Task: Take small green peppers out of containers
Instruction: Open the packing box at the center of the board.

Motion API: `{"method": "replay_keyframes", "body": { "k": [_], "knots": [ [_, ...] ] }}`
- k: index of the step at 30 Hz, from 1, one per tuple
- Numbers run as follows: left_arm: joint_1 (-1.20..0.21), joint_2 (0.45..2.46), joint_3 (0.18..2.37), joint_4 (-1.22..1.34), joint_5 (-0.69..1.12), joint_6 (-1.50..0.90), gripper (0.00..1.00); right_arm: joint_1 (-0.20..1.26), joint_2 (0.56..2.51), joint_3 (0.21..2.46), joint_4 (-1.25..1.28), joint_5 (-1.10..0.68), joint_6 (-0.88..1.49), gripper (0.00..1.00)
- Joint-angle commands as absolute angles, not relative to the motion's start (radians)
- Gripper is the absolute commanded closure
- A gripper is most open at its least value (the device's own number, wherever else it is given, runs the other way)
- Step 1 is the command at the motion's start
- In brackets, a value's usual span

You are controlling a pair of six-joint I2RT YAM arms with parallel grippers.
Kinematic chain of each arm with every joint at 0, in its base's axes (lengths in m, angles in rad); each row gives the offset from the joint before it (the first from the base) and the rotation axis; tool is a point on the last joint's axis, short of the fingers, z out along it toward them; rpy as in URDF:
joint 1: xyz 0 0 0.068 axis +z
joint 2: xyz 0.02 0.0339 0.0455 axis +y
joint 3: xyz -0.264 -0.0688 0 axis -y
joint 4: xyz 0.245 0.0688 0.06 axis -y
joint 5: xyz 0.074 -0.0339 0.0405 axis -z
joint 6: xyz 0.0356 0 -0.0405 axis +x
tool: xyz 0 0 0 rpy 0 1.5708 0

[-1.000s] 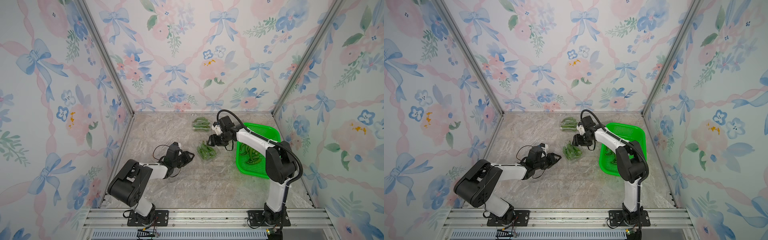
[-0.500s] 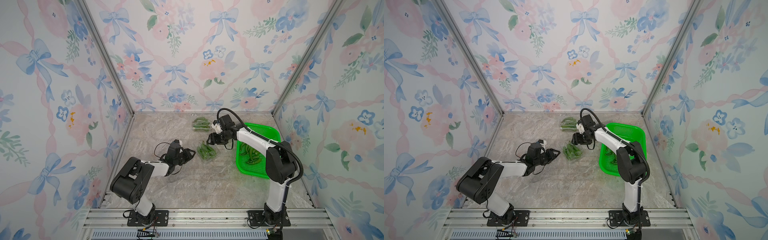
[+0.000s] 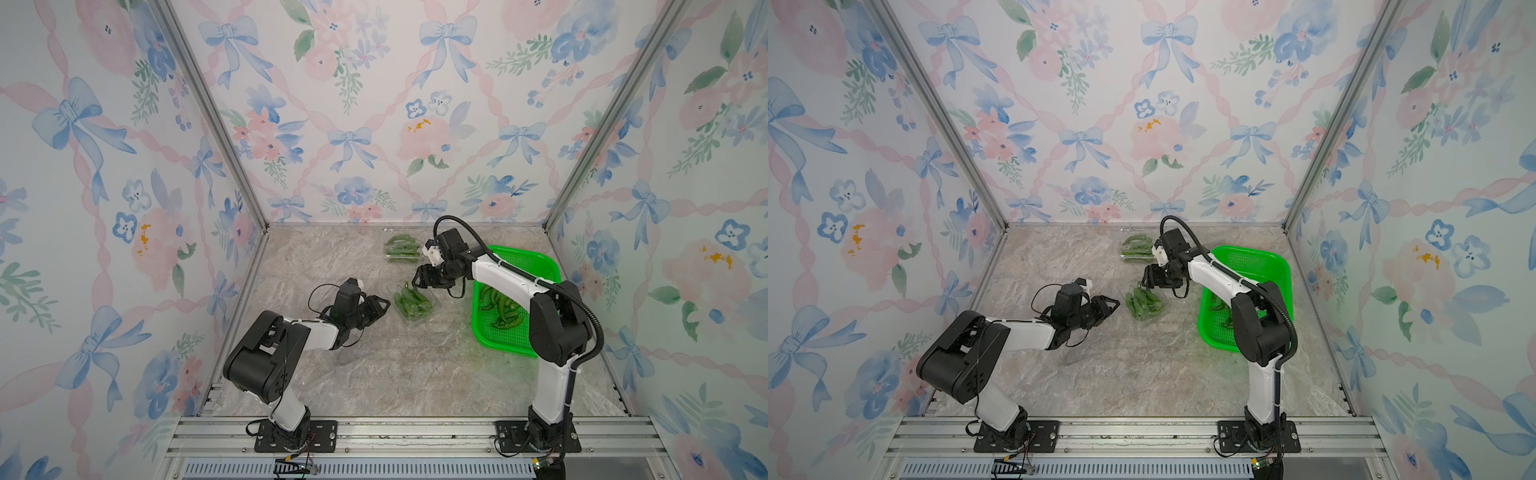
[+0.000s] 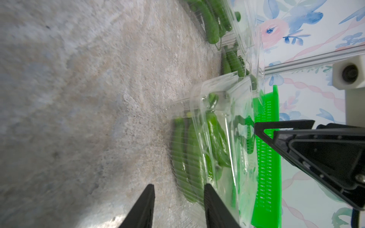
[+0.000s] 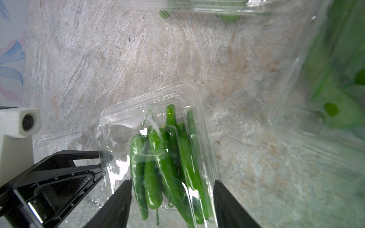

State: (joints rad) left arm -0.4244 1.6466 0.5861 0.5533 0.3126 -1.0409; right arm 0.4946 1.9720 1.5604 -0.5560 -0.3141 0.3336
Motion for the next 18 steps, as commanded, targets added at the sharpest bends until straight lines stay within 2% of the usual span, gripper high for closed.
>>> {"method": "replay_keyframes", "body": {
  "k": [1,18],
  "knots": [
    [-0.415,1.666,0.610,0.565,0.324,-1.022,0.56,0.498,1.990,1.580,-0.545,-0.332,0.345,0.34],
    [-0.411,1.680,0.631,0.571,0.343,-1.024,0.56,0.500,1.990,1.569,-0.534,-0.345,0.357,0.34]
  ]
}}
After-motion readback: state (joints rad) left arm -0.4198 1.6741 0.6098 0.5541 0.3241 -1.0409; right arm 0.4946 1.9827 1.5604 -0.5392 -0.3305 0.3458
